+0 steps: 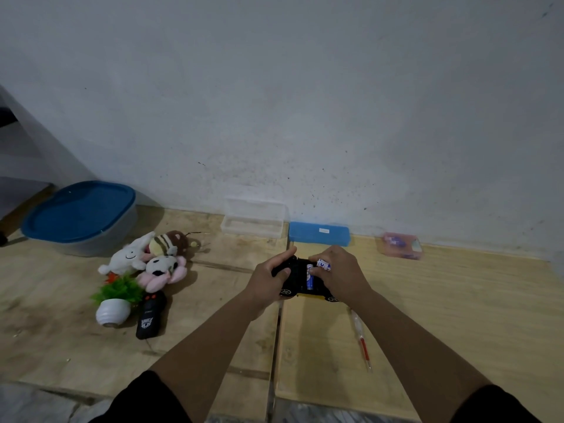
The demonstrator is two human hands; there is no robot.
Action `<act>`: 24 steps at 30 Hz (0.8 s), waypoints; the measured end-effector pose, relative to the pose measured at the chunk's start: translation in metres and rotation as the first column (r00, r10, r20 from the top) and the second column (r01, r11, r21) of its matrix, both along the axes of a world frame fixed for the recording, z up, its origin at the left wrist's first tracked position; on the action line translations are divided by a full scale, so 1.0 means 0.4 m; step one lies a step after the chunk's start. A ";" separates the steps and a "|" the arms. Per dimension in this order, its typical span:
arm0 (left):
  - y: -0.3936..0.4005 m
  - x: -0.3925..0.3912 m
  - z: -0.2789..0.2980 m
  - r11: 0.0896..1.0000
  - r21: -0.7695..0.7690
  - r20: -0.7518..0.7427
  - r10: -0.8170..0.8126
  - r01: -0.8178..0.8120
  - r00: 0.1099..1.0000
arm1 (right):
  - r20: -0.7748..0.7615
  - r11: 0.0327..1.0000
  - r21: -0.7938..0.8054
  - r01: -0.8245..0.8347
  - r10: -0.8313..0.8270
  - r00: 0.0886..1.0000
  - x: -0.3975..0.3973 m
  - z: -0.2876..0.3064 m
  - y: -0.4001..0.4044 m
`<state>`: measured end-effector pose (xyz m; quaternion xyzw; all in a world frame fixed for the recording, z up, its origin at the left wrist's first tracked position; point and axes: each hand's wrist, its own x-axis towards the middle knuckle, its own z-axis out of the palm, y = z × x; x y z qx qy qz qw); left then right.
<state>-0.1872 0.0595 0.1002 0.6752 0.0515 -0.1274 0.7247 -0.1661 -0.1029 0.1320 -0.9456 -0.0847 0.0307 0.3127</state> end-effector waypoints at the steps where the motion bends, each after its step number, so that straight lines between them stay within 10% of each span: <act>1: 0.000 0.000 0.000 1.000 0.001 -0.002 0.002 -0.002 1.000 | -0.008 1.000 -0.008 -0.006 0.006 1.000 -0.001 -0.002 0.000; 19: -0.016 0.004 -0.006 1.000 0.020 -0.032 0.009 -0.008 0.999 | 0.095 0.982 0.154 0.106 -0.122 0.988 0.002 0.016 0.006; 24: -0.024 0.002 0.004 0.999 0.028 0.004 0.017 -0.017 1.000 | 0.135 0.997 -0.021 0.067 -0.064 0.989 -0.004 -0.001 0.022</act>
